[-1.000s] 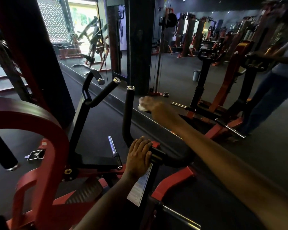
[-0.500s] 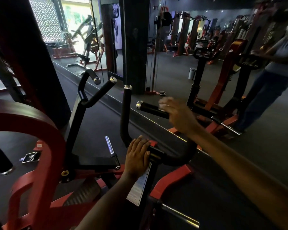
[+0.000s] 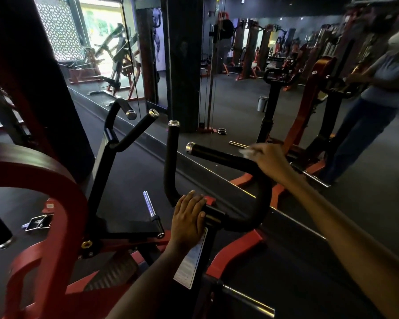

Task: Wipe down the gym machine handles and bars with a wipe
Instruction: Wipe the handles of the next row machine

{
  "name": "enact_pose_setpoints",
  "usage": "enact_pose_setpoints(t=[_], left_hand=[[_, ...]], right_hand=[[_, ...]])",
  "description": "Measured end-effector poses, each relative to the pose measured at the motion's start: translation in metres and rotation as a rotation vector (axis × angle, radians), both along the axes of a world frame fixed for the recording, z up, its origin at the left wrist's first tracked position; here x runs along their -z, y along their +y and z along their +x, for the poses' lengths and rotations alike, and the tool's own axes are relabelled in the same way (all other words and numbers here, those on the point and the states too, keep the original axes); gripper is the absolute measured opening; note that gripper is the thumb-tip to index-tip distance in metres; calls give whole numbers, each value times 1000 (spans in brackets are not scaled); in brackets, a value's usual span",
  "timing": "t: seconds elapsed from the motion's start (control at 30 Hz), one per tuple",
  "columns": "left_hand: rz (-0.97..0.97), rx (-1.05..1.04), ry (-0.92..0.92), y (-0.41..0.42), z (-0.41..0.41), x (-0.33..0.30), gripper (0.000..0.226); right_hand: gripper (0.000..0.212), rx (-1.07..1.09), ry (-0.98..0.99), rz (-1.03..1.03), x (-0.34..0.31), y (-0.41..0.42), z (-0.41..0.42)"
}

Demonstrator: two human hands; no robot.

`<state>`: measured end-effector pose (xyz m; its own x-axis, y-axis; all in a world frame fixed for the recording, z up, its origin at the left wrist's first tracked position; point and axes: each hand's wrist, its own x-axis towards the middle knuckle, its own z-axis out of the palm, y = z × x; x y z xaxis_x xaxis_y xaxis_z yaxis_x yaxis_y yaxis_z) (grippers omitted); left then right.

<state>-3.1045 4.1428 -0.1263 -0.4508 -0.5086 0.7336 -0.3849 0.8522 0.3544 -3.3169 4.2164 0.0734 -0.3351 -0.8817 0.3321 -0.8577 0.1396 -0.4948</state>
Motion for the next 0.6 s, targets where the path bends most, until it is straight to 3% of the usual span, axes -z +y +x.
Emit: enact_pose_setpoints(t=[0.07, 0.2, 0.27, 0.47, 0.53, 0.6], left_hand=[[2, 2, 0, 1, 0, -1, 47], [-6, 10, 9, 0, 1, -1, 42], [-5, 17, 14, -1, 1, -1, 42], [-32, 32, 15, -3, 1, 0, 46], [-33, 28, 12, -5, 1, 1, 48], [-40, 25, 12, -4, 1, 2, 50]], right_hand=[[26, -98, -130, -14, -9, -44, 21], [31, -272, -63, 389, -17, -98, 39], [29, -260, -144, 453, -18, -85, 23], [29, -157, -959, 264, 9, 24, -25], [31, -148, -1095, 198, 27, 54, -27], [28, -35, -992, 156, 41, 66, -25]])
